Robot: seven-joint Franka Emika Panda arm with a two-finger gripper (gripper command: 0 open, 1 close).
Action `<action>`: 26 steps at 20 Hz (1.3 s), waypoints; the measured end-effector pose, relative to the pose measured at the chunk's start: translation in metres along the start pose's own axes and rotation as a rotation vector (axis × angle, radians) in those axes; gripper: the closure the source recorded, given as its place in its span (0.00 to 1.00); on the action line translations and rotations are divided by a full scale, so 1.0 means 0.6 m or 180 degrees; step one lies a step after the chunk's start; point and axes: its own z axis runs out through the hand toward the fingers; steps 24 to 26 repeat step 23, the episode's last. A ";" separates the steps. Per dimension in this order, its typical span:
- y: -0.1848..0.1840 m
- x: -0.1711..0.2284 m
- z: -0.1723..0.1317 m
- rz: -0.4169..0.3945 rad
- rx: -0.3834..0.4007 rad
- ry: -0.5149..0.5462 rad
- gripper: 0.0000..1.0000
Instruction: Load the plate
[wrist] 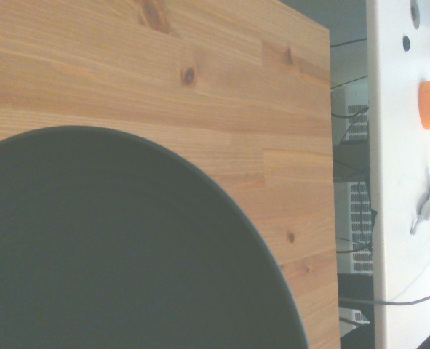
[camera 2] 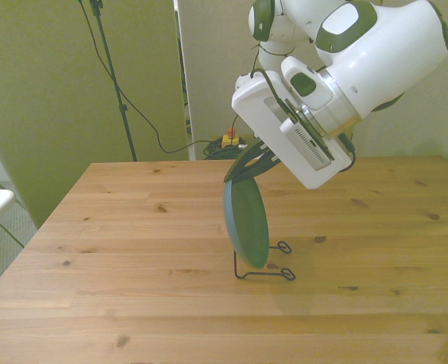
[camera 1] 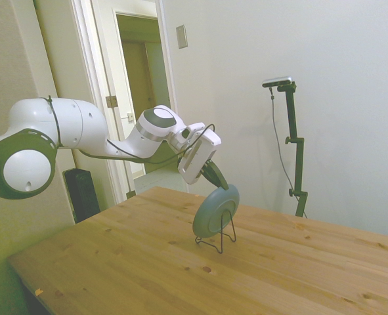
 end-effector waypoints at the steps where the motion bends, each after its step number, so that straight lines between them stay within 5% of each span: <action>1: -0.001 0.001 0.000 0.0003 0.0002 0.0000 0.00; 15: 0.001 0.002 -0.005 0.0021 0.0050 -0.0042 0.00; 23: 0.069 -0.007 -0.117 0.0066 0.0670 -0.0583 0.00; 26: 0.069 -0.007 -0.117 0.0066 0.0670 -0.0583 0.00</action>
